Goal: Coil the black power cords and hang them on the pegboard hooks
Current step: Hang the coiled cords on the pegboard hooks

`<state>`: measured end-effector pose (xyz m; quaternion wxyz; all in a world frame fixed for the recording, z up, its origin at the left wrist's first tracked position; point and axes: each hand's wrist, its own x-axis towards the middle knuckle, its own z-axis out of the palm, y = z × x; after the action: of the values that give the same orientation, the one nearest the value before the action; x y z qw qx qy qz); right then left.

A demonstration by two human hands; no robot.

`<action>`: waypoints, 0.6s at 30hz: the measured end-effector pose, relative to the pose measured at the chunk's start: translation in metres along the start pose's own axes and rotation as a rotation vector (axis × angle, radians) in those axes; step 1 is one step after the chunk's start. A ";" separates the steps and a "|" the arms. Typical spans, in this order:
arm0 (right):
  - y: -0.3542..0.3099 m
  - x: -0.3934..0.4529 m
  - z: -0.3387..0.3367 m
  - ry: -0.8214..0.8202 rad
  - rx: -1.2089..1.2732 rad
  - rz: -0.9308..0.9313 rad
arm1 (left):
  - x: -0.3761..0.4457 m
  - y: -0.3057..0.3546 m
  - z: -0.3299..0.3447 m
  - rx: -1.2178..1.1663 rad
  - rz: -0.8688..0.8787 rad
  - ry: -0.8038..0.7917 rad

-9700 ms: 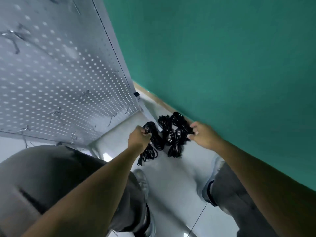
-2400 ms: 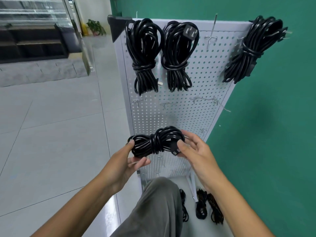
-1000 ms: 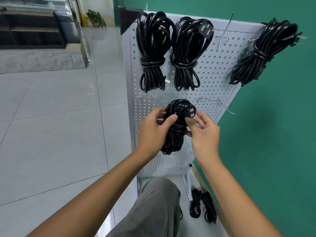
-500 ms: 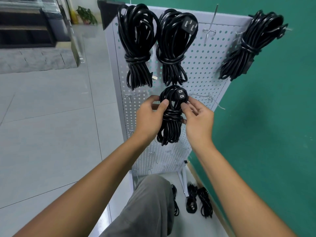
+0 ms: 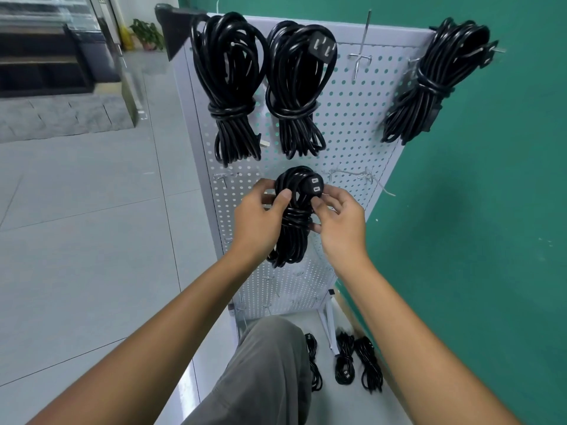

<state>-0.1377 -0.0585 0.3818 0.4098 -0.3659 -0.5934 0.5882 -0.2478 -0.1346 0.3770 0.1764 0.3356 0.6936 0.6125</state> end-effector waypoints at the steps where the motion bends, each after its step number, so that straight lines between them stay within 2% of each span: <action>1: -0.001 0.001 0.002 -0.008 -0.007 -0.001 | 0.001 0.001 -0.001 -0.015 -0.016 0.009; 8: -0.002 0.015 0.011 -0.020 -0.026 0.019 | 0.016 0.002 -0.002 -0.068 -0.069 0.042; 18: -0.002 0.036 0.016 -0.011 -0.097 -0.049 | 0.027 0.003 0.004 0.015 -0.021 0.111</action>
<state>-0.1665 -0.0323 0.3862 0.4028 -0.3676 -0.6322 0.5504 -0.2638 -0.1126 0.3836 0.1416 0.2950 0.7106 0.6229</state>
